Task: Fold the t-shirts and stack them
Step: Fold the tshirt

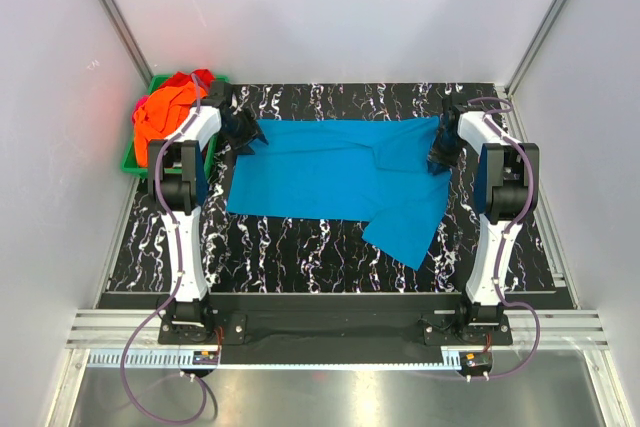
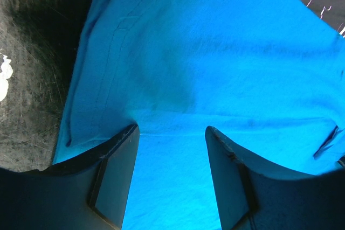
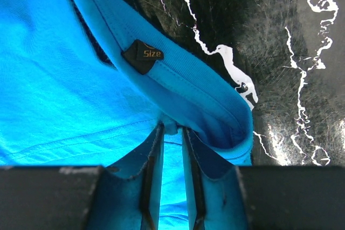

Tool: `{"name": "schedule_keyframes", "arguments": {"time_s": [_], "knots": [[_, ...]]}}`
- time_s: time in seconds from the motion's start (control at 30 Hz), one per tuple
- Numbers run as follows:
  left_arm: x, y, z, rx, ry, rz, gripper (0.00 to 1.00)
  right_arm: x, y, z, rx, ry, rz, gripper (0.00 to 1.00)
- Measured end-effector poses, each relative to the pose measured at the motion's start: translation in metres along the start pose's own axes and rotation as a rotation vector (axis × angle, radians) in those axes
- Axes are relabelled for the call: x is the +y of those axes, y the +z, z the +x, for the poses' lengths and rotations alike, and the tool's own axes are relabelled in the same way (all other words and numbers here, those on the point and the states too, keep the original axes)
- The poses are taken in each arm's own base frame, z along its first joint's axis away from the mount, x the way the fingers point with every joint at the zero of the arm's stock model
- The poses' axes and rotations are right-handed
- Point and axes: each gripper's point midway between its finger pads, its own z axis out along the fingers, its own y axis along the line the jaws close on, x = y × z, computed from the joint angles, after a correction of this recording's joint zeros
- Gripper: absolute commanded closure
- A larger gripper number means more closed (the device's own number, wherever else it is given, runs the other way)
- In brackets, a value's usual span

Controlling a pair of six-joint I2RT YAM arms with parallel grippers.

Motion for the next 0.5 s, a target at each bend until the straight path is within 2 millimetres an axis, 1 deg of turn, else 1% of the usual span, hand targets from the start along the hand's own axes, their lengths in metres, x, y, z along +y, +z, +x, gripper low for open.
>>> {"name": "schedule_keyframes", "arguments": {"time_s": [0.27,0.3,0.37,0.5], "knots": [[0.0001,0.0001,-0.0002,-0.001,-0.005,0.000,0.40,0.0014,-0.0014,-0.0026,-0.007,0.000,-0.004,0.79],[0.0001,0.0003,-0.0001,-0.001,-0.005,0.000,0.40,0.0021,-0.0022,-0.0040,-0.011,0.000,-0.006,0.81],[0.0000,0.0000,-0.0001,-0.002,-0.006,0.001,0.40,0.0040,-0.0028,-0.0072,-0.022,0.001,-0.012,0.83],[-0.0002,0.0000,-0.0002,-0.002,-0.008,0.001,0.40,0.0053,-0.0025,-0.0099,-0.032,0.000,-0.017,0.91]]}}
